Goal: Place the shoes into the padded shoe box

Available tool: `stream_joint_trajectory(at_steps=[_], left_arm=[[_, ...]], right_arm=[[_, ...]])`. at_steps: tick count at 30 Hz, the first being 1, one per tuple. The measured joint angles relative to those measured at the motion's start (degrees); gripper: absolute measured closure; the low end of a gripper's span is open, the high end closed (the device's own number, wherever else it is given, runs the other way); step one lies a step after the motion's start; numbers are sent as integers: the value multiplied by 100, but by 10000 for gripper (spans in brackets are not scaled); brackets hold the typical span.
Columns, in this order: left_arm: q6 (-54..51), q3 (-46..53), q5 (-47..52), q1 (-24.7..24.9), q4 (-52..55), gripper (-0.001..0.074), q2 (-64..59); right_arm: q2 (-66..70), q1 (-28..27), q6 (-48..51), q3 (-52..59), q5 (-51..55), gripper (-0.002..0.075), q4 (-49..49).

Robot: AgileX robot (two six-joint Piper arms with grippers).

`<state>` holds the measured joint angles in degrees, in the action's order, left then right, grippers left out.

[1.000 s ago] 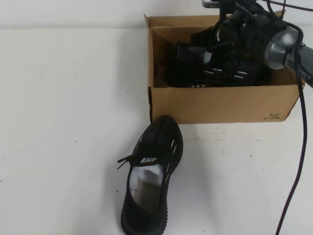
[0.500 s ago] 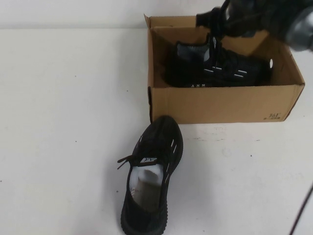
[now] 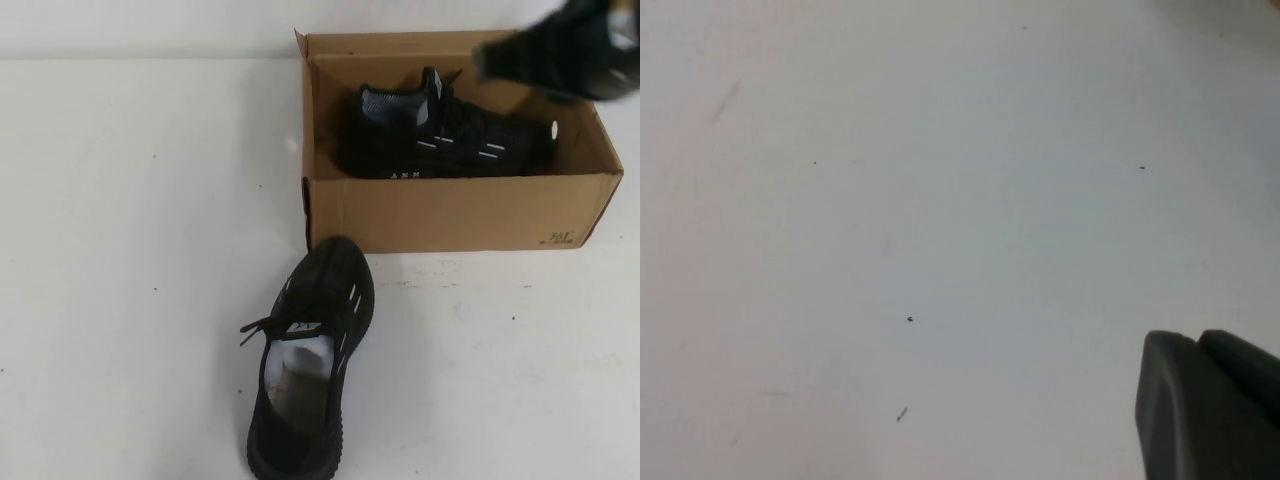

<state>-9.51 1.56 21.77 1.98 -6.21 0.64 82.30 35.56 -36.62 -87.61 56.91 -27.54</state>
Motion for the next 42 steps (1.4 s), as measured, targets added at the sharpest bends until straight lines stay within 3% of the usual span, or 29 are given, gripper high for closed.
stream_joint_trajectory(at_steps=[9, 21, 26, 35, 42], left_arm=[[0, 0, 0, 0, 0, 739, 0], [0, 0, 0, 0, 0, 739, 0], [0, 0, 0, 0, 0, 739, 0], [0, 0, 0, 0, 0, 739, 0], [0, 0, 0, 0, 0, 739, 0]], right_arm=[[-851, 226, 75, 382, 1366, 733, -63], [-1008, 201, 330, 704, 1385, 734, -375], [-1850, -378, 691, 2103, -327, 734, -436], [-4247, -2750, 772, 6308, -4653, 734, -302], [-6544, -3882, 760, 8419, -5931, 734, -313]])
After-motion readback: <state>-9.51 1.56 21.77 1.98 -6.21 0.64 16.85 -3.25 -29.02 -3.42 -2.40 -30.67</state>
